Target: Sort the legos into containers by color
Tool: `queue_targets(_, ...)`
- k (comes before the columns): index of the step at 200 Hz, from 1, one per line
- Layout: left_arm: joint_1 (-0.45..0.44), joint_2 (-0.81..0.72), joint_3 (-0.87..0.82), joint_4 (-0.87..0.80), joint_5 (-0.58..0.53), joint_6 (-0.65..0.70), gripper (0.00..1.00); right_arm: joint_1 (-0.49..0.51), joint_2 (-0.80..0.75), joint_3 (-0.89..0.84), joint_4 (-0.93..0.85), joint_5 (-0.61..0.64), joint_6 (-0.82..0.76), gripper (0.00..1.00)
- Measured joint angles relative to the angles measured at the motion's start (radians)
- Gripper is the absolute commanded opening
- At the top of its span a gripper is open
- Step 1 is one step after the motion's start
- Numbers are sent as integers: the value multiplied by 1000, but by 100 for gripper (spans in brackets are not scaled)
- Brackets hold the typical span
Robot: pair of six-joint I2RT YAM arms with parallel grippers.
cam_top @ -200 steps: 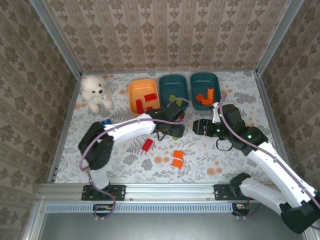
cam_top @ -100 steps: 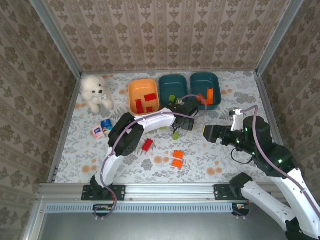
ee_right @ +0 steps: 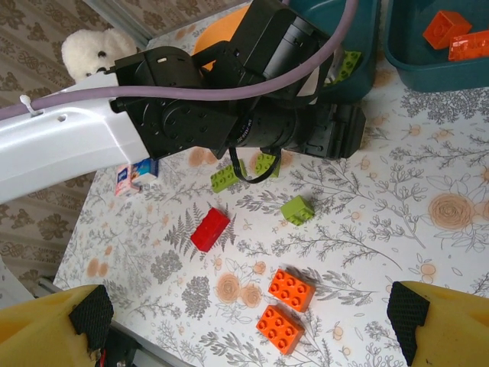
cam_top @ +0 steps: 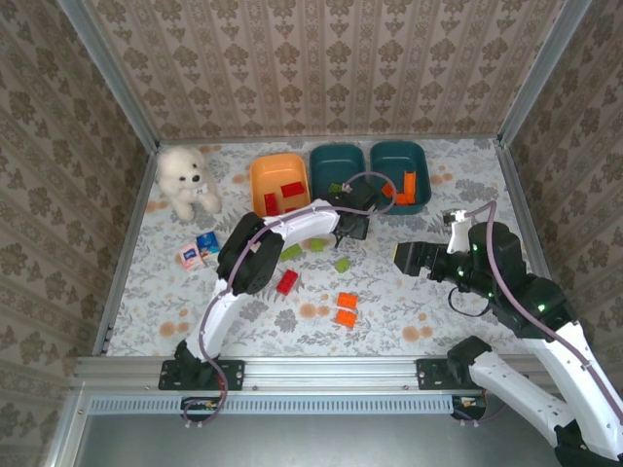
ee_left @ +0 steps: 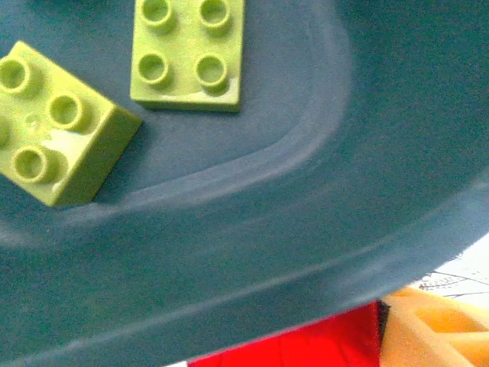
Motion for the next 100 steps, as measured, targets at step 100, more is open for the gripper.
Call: queue_targets(100, -18, -10, -8, 10, 6, 31, 47, -1, 0, 0, 0, 0, 3, 96)
